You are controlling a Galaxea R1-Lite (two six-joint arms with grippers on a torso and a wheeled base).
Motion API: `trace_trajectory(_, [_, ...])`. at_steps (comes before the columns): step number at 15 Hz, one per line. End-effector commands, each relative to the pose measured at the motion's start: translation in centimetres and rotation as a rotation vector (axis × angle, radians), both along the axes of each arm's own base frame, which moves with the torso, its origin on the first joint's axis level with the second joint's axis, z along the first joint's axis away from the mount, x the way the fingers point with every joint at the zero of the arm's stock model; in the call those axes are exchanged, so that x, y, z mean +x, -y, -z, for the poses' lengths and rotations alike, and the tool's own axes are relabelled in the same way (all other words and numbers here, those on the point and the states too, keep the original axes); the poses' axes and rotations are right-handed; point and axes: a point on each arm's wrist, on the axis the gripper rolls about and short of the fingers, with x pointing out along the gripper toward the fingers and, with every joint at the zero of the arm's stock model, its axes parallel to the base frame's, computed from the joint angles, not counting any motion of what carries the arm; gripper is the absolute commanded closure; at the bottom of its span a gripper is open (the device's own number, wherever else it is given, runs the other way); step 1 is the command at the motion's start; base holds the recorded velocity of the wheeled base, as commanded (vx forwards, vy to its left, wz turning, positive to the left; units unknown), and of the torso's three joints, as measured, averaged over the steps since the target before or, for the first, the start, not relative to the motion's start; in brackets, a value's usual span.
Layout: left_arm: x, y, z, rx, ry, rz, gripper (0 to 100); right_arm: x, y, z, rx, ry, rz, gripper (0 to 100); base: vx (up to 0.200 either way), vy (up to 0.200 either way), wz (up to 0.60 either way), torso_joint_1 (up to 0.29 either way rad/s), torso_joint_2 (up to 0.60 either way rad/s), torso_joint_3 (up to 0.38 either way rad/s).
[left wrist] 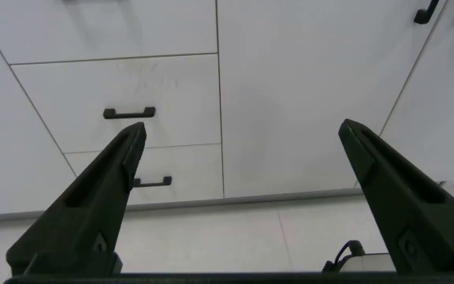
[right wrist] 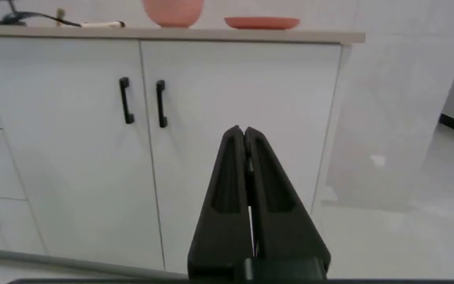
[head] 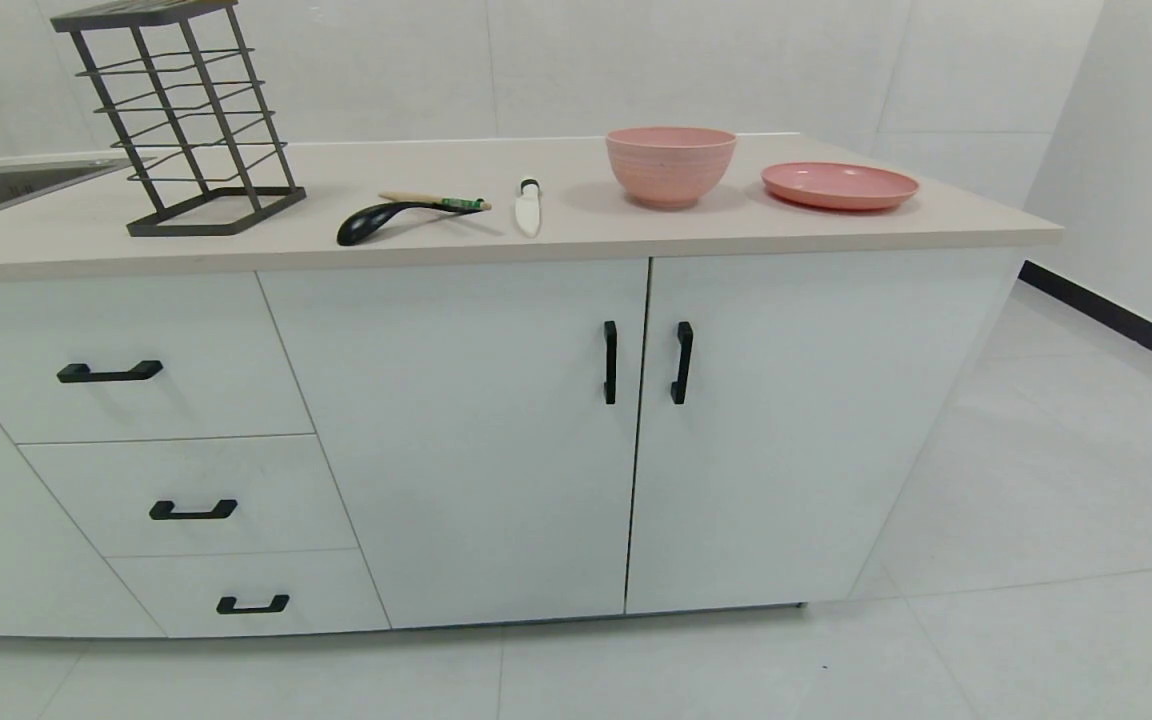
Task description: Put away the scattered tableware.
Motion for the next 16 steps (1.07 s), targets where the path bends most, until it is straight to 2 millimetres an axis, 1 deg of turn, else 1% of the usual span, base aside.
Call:
trace_trajectory(1, [0.0, 0.0, 0.0, 0.0, -0.001, 0.0, 0, -0.5, 0.0, -2.3, -0.009, 0.007, -0.055, 100, 0.0, 0.0, 0.0, 0.0, 0.0, 0.0])
trace_trajectory(2, [0.0, 0.0, 0.0, -0.002, -0.001, 0.0, 0, -0.1, -0.1, -3.2, -0.026, -0.042, -0.112, 0, 0.0, 0.0, 0.0, 0.0, 0.0, 0.0])
trace_trajectory(4, [0.0, 0.0, 0.0, -0.002, -0.001, 0.0, 0, 1.5, -0.3, -3.4, -0.051, -0.148, -0.171, 0, 0.0, 0.0, 0.0, 0.0, 0.0, 0.0])
trace_trajectory(5, [0.0, 0.0, 0.0, 0.0, -0.001, 0.0, 0, 2.6, -0.4, -3.7, -0.056, -0.22, -0.213, 0, 0.0, 0.0, 0.0, 0.0, 0.0, 0.0])
trace_trajectory(6, [0.0, 0.0, 0.0, 0.0, -0.001, 0.001, 0, 3.8, -0.5, -4.4, -0.057, -0.28, -0.253, 0, 0.0, 0.0, 0.0, 0.0, 0.0, 0.0])
trace_trajectory(8, [0.0, 0.0, 0.0, 0.001, -0.001, 0.003, 0, 6.2, -0.7, -6.3, -0.084, -0.35, -0.296, 0, 0.0, 0.0, 0.0, 0.0, 0.0, 0.0])
trace_trajectory(9, [0.0, 0.0, 0.0, 0.0, -0.001, 0.003, 0, 7.0, -0.8, -6.8, -0.099, -0.367, -0.312, 0, 0.0, 0.0, 0.0, 0.0, 0.0, 0.0])
trace_trajectory(10, [0.0, 0.0, 0.0, 0.001, -0.001, 0.003, 0, 8.9, -1.2, -7.6, -0.124, -0.422, -0.363, 0, 0.0, 0.0, 0.0, 0.0, 0.0, 0.0])
trace_trajectory(11, [0.0, 0.0, 0.0, 0.0, -0.001, 0.003, 0, 10.5, -1.7, -7.8, -0.131, -0.467, -0.4, 0, 0.0, 0.0, 0.0, 0.0, 0.0, 0.0])
trace_trajectory(12, [0.0, 0.0, 0.0, 0.0, 0.001, 0.003, 0, 11.5, -2.0, -7.9, -0.135, -0.488, -0.417, 0, 0.0, 0.0, 0.0, 0.0, 0.0, 0.0])
trace_trajectory(13, [0.0, 0.0, 0.0, 0.0, 0.001, 0.003, 0, 14.2, -2.6, -7.9, -0.14, -0.505, -0.429, 0, 0.0, 0.0, 0.0, 0.0, 0.0, 0.0])
trace_trajectory(15, [0.0, 0.0, 0.0, 0.0, 0.001, 0.004, 0, 17.7, -3.3, -7.4, -0.143, -0.454, -0.426, 0, 0.0, 0.0, 0.0, 0.0, 0.0, 0.0])
trace_trajectory(16, [0.0, 0.0, 0.0, 0.001, 0.001, 0.003, 0, 20.3, -3.9, -6.8, -0.143, -0.405, -0.43, 0, 0.0, 0.0, 0.0, 0.0, 0.0, 0.0])
